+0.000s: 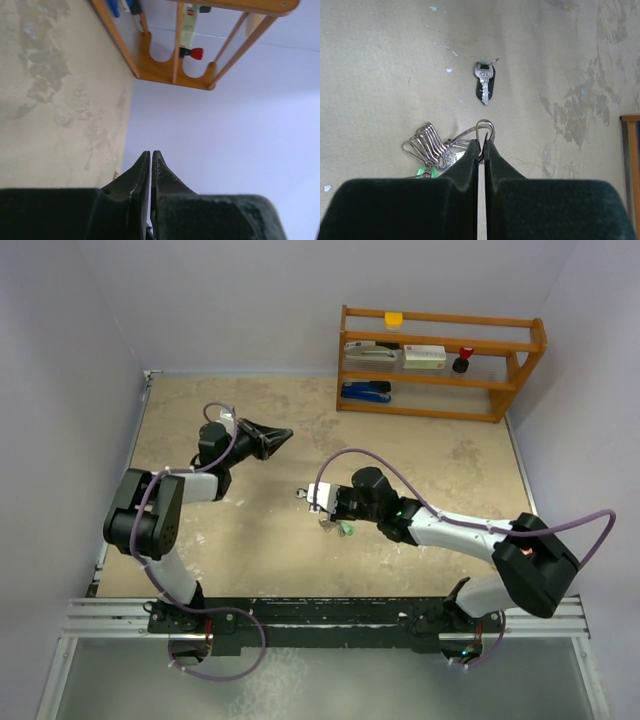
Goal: Put the keys on the keyring
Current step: Pick up the key from the center of the board.
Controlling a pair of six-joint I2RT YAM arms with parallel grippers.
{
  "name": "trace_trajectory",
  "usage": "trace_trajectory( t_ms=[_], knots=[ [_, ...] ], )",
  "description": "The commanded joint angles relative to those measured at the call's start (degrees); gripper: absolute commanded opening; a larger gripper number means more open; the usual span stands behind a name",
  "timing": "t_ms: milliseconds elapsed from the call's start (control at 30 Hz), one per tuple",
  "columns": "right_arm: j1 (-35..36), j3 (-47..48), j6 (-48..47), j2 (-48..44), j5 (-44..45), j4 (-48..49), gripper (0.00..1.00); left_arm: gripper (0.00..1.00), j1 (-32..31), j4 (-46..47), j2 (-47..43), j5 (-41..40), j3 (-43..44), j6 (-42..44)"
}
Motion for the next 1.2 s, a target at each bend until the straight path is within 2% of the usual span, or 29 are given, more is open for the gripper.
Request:
trace_trajectory(
  t_ms=[0,233,500,667,767,800,833,867,900,967,1000,1067,1167],
  knots=[
    [0.2,-0.4,0.3,-2.6,1.0,1.7,0.00,0.00,1.2,17.1,1.5,3.3,-1.1,-12.8],
    [0.2,-0.4,0.3,-3.0,1.0,1.7,0.00,0.00,1.6,31.2,6.4,3.5,-2.5,-24.4],
    [0.2,-0.4,0.3,-3.3,1.1,1.5,0.00,0.00,2.1,40.9,9.4,2.5,-3.3,-32.0],
    [0.2,-0.4,0.2,-3.4,1.2,1.4,0.00,0.00,2.7,42.4,9.9,2.6,-3.4,-33.1],
    [0.2,-0.5,0.3,-3.4,1.4,1.5,0.00,0.00,3.1,40.5,9.4,3.8,-3.1,-28.1],
    [0.2,-0.4,0.3,-3.4,1.5,1.5,0.00,0.05,3.1,37.4,8.7,4.4,-3.3,-24.0],
    [0.2,-0.4,0.4,-3.5,1.5,1.6,0.00,0.20,3.1,32.0,7.2,4.7,-3.8,-18.6],
    [0.2,-0.4,0.3,-3.5,1.5,1.7,0.00,0.39,3.1,24.8,5.2,4.2,-4.5,-12.2],
    [0.2,-0.3,0.3,-3.6,1.6,1.6,0.00,0.47,3.1,14.5,2.2,3.1,-4.7,-3.1],
    [0.2,-0.3,0.3,-3.7,1.7,1.5,0.00,0.53,2.8,-11.4,-4.6,-2.5,-2.4,16.1],
    [0.2,-0.3,0.3,-3.8,1.7,1.5,0.00,0.55,2.1,-23.3,-8.2,-9.7,-0.9,24.0],
    [0.2,-0.4,0.3,-4.0,1.8,1.7,0.00,0.58,0.4,-39.3,-14.4,-20.1,1.7,34.6],
    [0.2,-0.3,0.2,-3.9,1.7,1.7,0.00,0.59,-0.8,-43.5,-17.6,-25.4,1.6,40.3]
  ],
)
